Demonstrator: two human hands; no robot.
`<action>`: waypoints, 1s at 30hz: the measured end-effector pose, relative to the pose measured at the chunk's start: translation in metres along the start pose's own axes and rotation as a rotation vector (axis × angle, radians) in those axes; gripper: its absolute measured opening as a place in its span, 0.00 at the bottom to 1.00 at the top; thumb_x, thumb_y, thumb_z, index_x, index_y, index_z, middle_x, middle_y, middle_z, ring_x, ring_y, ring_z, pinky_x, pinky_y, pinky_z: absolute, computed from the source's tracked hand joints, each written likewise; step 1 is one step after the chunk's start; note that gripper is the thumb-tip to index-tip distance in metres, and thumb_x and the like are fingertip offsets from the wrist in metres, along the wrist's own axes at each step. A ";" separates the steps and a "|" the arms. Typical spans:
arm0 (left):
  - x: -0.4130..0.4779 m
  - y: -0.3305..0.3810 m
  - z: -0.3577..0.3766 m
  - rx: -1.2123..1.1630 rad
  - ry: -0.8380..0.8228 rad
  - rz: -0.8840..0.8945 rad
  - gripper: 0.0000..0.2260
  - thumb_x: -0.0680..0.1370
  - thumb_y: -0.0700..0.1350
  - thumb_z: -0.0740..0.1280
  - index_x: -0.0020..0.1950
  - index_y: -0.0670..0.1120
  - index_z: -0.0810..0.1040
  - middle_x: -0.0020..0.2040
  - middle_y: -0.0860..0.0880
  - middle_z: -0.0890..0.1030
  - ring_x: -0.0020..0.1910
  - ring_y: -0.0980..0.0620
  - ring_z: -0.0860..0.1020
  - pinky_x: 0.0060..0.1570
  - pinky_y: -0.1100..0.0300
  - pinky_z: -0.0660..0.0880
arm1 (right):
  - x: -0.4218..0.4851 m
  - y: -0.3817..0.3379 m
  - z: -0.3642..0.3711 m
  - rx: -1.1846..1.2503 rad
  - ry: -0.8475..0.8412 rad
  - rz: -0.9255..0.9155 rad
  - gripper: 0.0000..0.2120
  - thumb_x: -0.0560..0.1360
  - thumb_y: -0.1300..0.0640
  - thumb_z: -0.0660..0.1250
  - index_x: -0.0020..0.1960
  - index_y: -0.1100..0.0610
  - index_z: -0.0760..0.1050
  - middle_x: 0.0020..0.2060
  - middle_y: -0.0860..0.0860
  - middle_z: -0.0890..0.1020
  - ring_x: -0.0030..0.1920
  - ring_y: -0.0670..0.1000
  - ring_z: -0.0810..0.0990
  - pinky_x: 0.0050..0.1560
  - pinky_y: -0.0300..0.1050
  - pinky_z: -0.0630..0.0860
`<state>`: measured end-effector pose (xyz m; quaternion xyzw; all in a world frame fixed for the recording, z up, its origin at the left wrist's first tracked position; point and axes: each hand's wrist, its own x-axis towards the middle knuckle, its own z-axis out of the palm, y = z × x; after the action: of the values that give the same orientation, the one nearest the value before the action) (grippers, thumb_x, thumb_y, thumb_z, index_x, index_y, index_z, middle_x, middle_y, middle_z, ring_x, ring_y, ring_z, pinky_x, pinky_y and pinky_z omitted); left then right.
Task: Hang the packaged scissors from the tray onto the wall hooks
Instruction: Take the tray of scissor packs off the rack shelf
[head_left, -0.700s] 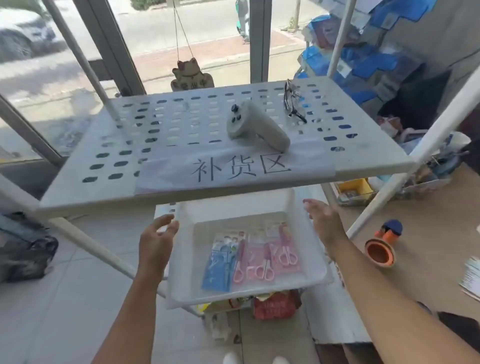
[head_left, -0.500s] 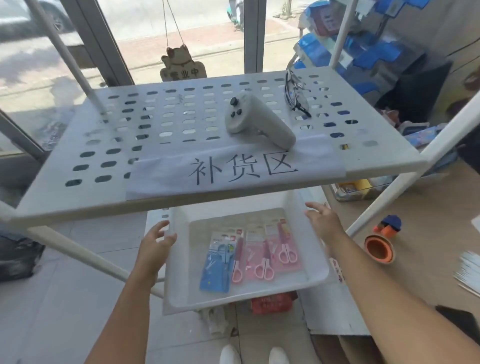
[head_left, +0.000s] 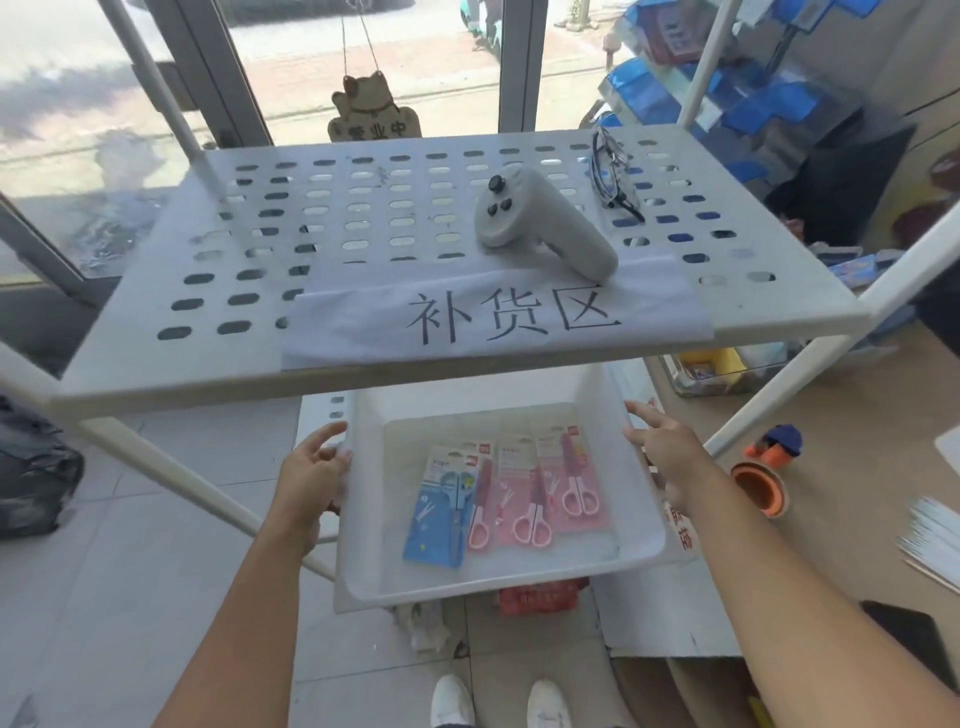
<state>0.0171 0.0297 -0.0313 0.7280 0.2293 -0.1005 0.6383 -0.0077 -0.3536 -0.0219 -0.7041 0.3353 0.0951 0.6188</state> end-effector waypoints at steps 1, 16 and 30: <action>-0.003 -0.001 -0.001 -0.011 0.018 0.009 0.16 0.82 0.37 0.62 0.66 0.51 0.76 0.52 0.43 0.81 0.38 0.47 0.77 0.30 0.56 0.73 | -0.005 0.000 -0.001 0.004 -0.002 -0.002 0.18 0.82 0.61 0.62 0.69 0.47 0.77 0.56 0.56 0.83 0.42 0.52 0.80 0.35 0.44 0.73; -0.091 -0.017 -0.027 0.031 0.106 0.115 0.14 0.79 0.35 0.62 0.60 0.50 0.79 0.46 0.45 0.80 0.40 0.45 0.78 0.36 0.50 0.74 | -0.069 0.031 -0.039 -0.045 -0.255 -0.034 0.20 0.84 0.62 0.60 0.70 0.44 0.73 0.41 0.52 0.84 0.37 0.52 0.79 0.33 0.48 0.79; -0.325 -0.104 -0.030 -0.104 0.549 0.136 0.13 0.79 0.38 0.66 0.50 0.58 0.79 0.47 0.50 0.83 0.41 0.47 0.81 0.36 0.53 0.77 | -0.120 0.063 -0.064 -0.162 -0.664 -0.158 0.20 0.82 0.63 0.64 0.59 0.38 0.79 0.57 0.54 0.85 0.47 0.58 0.82 0.57 0.66 0.79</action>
<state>-0.3196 0.0009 0.0243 0.7078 0.3489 0.1553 0.5942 -0.1536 -0.3712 0.0073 -0.7054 0.0515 0.2968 0.6416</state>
